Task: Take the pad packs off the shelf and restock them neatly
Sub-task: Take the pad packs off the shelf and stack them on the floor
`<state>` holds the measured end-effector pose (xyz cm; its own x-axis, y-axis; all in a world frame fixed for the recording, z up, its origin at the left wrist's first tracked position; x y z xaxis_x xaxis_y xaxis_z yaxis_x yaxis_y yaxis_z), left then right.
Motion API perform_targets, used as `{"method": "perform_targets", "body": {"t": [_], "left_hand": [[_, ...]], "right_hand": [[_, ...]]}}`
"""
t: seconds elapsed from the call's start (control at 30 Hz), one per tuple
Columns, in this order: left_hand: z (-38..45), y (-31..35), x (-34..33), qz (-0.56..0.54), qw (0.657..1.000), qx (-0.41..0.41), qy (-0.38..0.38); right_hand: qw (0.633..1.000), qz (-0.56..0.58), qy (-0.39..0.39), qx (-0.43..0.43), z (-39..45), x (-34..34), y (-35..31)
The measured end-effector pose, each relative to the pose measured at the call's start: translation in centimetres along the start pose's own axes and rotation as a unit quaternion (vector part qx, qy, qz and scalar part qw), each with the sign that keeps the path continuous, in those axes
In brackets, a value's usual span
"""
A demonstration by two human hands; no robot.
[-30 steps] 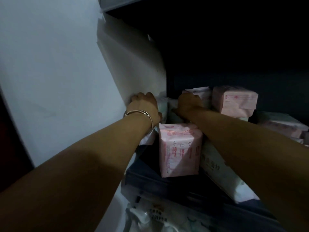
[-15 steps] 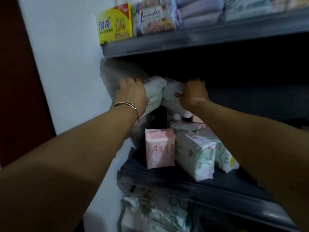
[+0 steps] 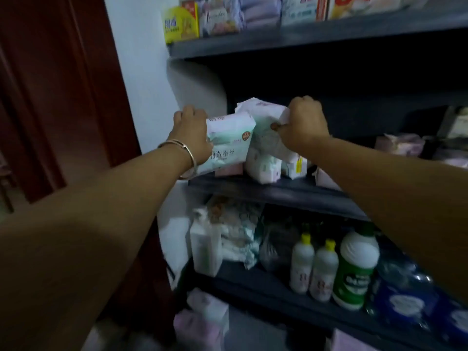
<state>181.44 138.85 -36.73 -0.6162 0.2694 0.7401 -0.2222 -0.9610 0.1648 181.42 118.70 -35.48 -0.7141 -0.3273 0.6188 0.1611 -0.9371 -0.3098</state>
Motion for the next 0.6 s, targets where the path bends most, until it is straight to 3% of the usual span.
{"method": "perform_targets", "body": {"t": [0.27, 0.6], "left_hand": [[-11.6, -2.5, -3.2, -0.032, 0.989, -0.029, -0.140], [-24.9, -10.7, -15.2, -0.049, 0.939, -0.018, -0.340]], "right_hand": [[0.996, 0.019, -0.085, -0.020, -11.1, -2.0, 2.6], [0.967, 0.057, -0.248, -0.026, -24.6, -15.0, 1.9]]}}
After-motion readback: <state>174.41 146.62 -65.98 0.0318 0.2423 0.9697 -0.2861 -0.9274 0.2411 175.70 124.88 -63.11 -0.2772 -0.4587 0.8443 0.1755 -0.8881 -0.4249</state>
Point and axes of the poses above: each hand's wrist, its own z-axis towards the middle knuckle, its own x-axis out of the back of the hand, y = z × x, the point moved 3 cm from there along z, towards the middle knuckle, and after that the axes turned 6 degrees about y, right-handed, at the moved point
